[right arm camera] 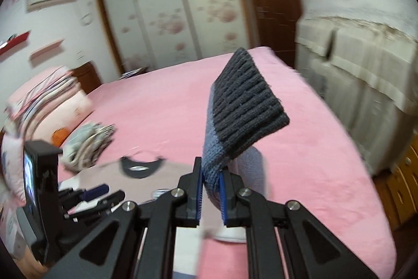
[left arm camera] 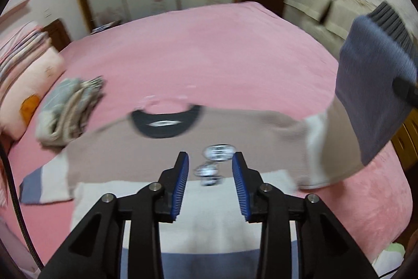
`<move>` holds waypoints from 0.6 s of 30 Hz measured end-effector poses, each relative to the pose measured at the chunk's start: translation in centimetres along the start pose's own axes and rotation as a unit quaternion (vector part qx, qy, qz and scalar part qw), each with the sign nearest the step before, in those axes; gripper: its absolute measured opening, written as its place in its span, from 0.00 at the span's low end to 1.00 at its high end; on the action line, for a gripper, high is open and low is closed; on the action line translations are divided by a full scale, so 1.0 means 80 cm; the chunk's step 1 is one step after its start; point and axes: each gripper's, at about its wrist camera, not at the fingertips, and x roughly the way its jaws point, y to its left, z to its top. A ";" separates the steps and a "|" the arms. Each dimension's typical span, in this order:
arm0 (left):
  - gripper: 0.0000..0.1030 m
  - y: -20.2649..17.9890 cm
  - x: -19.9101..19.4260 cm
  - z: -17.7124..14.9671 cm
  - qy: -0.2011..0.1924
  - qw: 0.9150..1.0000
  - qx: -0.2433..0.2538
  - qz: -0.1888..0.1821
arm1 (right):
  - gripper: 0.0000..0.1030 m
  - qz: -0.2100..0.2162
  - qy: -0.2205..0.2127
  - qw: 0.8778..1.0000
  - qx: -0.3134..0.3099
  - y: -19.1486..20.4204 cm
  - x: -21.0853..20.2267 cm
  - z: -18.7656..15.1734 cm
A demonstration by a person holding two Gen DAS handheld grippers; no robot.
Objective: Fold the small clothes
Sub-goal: 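Lift the sleeve with the right gripper and fold it across the sweater body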
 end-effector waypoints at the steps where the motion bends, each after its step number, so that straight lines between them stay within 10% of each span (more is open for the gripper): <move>1: 0.34 0.024 -0.003 -0.004 -0.002 1.000 -0.009 0.012 | 0.10 0.008 0.004 1.000 -0.007 0.017 0.006 -0.003; 9: 0.36 0.165 0.013 -0.056 0.020 0.996 -0.066 0.057 | 0.10 0.047 0.069 0.994 -0.075 0.166 0.120 -0.048; 18: 0.36 0.244 0.087 -0.096 0.081 0.991 -0.105 0.013 | 0.13 0.023 0.172 0.971 -0.164 0.275 0.251 -0.155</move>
